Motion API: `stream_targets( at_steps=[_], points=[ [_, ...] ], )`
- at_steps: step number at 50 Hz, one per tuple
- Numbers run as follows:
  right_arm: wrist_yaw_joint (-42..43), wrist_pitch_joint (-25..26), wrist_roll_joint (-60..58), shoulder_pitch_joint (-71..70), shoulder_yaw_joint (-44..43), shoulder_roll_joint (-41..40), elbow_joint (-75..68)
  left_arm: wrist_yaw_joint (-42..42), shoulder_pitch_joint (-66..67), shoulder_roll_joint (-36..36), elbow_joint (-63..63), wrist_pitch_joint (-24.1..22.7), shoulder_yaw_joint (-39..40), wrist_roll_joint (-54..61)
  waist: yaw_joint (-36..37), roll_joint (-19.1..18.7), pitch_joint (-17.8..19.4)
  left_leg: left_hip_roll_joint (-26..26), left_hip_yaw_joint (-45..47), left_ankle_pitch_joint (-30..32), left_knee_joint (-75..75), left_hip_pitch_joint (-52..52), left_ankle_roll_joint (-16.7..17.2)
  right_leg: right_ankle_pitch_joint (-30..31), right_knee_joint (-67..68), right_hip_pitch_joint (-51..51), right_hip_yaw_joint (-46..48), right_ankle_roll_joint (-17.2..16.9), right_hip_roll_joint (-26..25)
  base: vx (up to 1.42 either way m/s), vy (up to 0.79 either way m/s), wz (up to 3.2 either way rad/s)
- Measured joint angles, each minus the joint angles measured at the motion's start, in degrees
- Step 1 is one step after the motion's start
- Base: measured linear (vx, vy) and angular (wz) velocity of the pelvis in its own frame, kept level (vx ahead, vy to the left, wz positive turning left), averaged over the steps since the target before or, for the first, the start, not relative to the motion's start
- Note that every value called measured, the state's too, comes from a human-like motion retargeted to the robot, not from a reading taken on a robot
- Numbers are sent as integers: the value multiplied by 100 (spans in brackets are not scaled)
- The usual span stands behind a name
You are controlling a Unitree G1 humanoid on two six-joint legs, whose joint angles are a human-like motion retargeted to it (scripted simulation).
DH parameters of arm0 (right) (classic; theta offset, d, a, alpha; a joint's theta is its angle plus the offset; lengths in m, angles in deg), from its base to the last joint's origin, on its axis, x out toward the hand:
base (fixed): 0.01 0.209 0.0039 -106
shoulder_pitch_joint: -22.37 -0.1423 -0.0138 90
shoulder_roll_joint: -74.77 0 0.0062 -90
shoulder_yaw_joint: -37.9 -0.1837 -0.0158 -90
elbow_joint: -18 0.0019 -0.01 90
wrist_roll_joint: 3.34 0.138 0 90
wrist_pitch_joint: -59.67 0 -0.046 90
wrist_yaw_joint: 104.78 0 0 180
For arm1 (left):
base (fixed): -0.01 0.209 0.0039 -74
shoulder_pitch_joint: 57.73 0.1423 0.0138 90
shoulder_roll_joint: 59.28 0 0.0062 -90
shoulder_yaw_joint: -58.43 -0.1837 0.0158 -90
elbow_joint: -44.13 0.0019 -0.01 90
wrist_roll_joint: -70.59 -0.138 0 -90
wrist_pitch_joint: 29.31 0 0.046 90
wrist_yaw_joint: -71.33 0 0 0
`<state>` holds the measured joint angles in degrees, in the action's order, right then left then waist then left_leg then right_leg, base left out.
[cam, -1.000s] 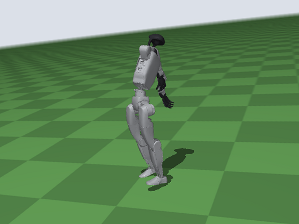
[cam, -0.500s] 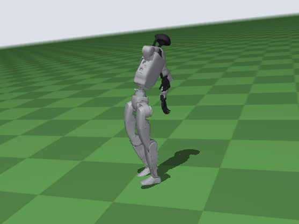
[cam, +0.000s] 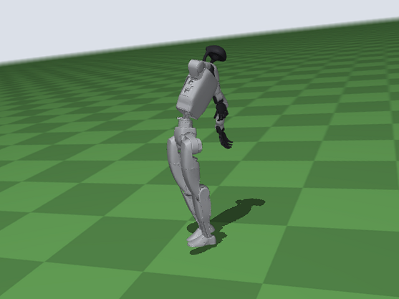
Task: In place motions
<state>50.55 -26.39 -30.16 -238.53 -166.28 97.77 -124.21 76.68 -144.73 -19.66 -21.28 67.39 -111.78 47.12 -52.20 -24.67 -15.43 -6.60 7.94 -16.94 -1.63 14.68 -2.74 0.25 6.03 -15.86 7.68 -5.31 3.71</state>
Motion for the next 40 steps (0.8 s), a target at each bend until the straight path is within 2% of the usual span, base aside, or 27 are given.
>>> stream_targets(
  at_steps=[8, 23, 25, 28, 30, 32, 40],
  points=[
    [111, -80, 593, 211, -37, 0, 174, -157, 0, 0, -15, -51, 0, -133, -81, -19, 114, 99, 48, -36, 51, 210, 110, 35, -86, -230, -94, 104, -98, -13, 2, -12],
    [430, 146, 615, 539, 256, 0, -280, -651, 0, 0, -559, -176, 0, -369, -121, -33, 328, 235, -189, -23, 503, 190, 370, -3, -153, -514, 17, 215, -115, -14, 1, 7],
    [459, 139, 663, 506, 346, 0, -255, -606, 0, 0, -538, -160, 0, -389, -60, -17, 400, 217, -250, 167, 838, 17, 401, 0, -155, -551, 18, 193, -36, -15, -1, -3],
    [584, 112, 707, 400, 584, 0, -156, -483, 0, 0, -255, -88, 0, -306, 66, 20, 409, 132, -354, 847, 1751, -433, 430, 27, -183, -619, 105, 148, 205, -21, 0, 5],
    [673, 48, 762, 291, 719, 0, 12, -441, 0, 0, 5, -33, 0, -238, 274, 53, 376, -5, -346, 1374, 2435, -903, 195, 74, -222, -615, 133, 118, 415, -21, -2, -7],
    [698, -57, 865, 180, 819, 0, 255, -422, 0, 0, 333, 36, 0, -149, 528, 73, 282, -163, -230, 1418, 3032, -1351, 62, 126, -237, -541, 127, 101, 629, -11, 0, -11],
    [616, -531, 1651, -9, 822, 0, 1657, -188, 0, 0, 1675, 360, 0, 337, 1018, 96, 165, -250, 488, 848, 5094, -2660, -202, 136, -96, -201, 132, 138, 1054, -2, 4, 4]
  ],
)
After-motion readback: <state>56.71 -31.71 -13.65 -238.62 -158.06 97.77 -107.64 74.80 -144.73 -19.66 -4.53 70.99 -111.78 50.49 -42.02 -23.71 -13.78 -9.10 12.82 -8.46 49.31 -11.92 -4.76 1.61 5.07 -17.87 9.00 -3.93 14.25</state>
